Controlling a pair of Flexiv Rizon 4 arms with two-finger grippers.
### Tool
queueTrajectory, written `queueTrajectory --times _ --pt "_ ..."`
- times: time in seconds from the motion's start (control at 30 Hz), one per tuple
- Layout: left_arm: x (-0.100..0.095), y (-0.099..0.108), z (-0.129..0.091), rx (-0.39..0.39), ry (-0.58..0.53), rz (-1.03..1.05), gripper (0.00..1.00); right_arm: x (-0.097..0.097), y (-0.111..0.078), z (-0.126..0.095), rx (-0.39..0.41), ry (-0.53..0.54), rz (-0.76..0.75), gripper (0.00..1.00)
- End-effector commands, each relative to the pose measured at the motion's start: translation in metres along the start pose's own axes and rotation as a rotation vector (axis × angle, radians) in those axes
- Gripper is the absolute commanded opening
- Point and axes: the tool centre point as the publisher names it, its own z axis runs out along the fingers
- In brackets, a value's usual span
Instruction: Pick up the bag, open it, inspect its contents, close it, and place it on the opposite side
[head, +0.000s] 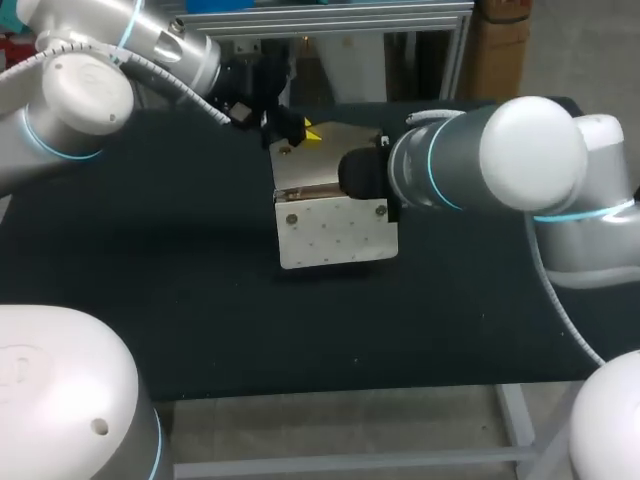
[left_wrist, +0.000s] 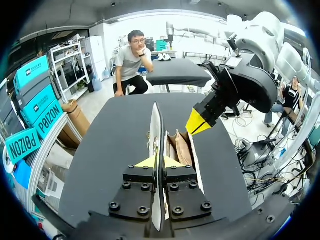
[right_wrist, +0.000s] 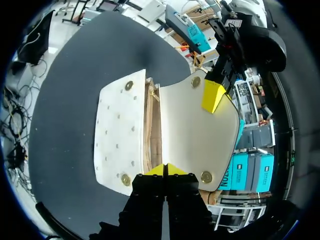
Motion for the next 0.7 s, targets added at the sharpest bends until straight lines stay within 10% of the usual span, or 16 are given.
queueTrajectory --times 0.03,0.7 --pt "-0.016 0.002 0.008 -0.016 0.101 -0.013 0.00 0.015 -0.006 -0.022 0.001 -0.101 -0.001 0.00" --pt "-0.060 0.057 0.044 -0.024 0.171 0.009 0.00 0.056 -0.006 -0.012 0.039 -0.054 -0.009 0.00"
